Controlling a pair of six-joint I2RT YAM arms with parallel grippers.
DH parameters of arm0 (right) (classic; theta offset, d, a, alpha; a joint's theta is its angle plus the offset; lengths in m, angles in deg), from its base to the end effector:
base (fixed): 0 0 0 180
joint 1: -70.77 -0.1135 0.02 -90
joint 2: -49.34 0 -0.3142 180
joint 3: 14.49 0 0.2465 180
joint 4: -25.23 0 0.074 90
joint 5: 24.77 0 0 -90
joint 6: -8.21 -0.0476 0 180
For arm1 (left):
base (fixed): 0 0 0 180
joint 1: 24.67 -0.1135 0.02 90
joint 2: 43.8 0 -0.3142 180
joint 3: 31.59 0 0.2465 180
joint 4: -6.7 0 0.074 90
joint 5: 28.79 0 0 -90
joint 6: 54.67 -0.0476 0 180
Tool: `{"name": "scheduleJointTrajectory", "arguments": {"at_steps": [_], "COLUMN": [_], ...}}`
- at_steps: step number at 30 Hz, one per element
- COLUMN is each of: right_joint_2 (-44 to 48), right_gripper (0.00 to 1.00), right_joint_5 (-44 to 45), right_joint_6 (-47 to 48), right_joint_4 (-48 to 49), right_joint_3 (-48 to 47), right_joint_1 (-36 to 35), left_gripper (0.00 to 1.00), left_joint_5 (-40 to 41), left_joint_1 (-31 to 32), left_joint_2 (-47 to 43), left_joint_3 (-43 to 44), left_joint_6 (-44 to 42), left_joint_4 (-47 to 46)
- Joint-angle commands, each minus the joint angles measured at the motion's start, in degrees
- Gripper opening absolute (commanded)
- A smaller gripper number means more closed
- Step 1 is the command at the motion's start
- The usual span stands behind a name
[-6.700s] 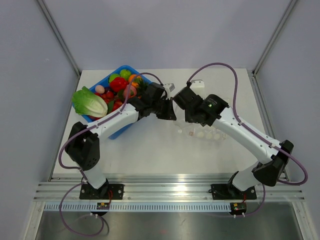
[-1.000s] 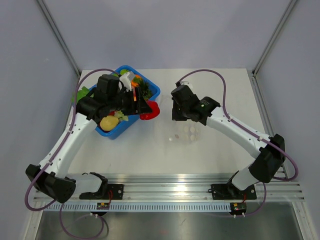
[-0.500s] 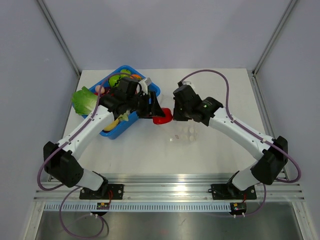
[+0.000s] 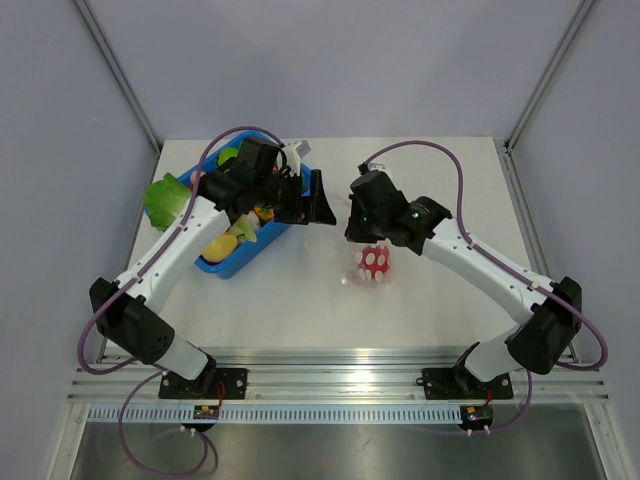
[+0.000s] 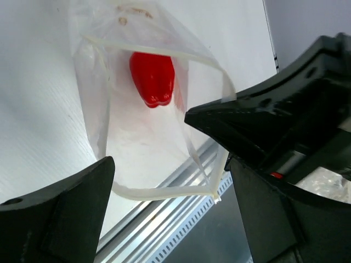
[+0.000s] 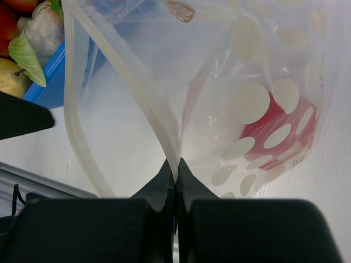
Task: Place the food in the zip-top bag and seal the zipper
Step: Place the fake vegetable in the zipper food storage bag, then pick up the fake fruit from the bin.
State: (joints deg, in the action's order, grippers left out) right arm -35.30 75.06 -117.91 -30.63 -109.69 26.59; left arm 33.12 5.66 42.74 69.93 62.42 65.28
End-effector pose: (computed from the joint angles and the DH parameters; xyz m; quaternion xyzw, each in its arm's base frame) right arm 0.2337 0.2158 0.3856 -0.0323 0.9215 0.1837 0.3407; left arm 0.2676 -0.1825 0.4109 0.1208 0.8886 -0.3792 0.2280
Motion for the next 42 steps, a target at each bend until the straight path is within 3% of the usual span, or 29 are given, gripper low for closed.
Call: {"name": "scheduleJointTrajectory", "arguments": {"at_steps": [1, 2, 6, 10, 14, 16, 24, 30, 42], "right_joint_2": [1.1, 1.1, 1.7, 2.2, 2.4, 2.2, 1.5, 1.5, 0.6], "right_gripper": [0.00, 0.00, 0.00, 0.00, 0.00, 0.00, 0.00, 0.00, 0.01], "right_joint_5": [-0.2, -0.1, 0.2, 0.3, 0.4, 0.2, -0.3, -0.1, -0.9], "right_joint_6": [-0.3, -0.3, -0.4, -0.4, -0.2, -0.1, 0.1, 0.0, 0.1], "right_joint_4": [2.1, 2.1, 2.3, 2.2, 2.2, 2.3, 2.0, 2.0, 1.9], "right_joint_3": [0.2, 0.3, 0.7, 1.1, 1.2, 1.2, 0.9, 1.2, 0.4], "right_joint_1": [0.1, 0.1, 0.1, 0.1, 0.1, 0.1, 0.1, 0.1, 0.1], "left_gripper": [0.85, 0.77, 0.63, 0.63, 0.63, 0.63, 0.64, 0.64, 0.79], "left_joint_5": [3.4, 4.7, 5.3, 14.6, 33.3, 35.6, 39.2, 40.7, 37.8], "left_joint_1": [-1.1, -2.5, -8.6, -12.7, -13.3, -13.9, -15.1, -15.1, -16.3], "left_joint_2": [-0.9, -1.3, -3.0, -0.7, 4.8, 7.4, 17.4, 15.2, 27.2], "left_joint_3": [9.3, 10.2, 10.2, 12.2, 16.3, 16.6, 21.1, 18.6, 28.7], "left_joint_6": [-7.6, -8.4, -9.5, -10.7, -11.1, -10.4, -9.2, -10.2, -10.9], "left_joint_4": [7.4, 8.1, 7.2, 9.4, 12.7, 11.8, 9.2, 5.4, 5.3]}}
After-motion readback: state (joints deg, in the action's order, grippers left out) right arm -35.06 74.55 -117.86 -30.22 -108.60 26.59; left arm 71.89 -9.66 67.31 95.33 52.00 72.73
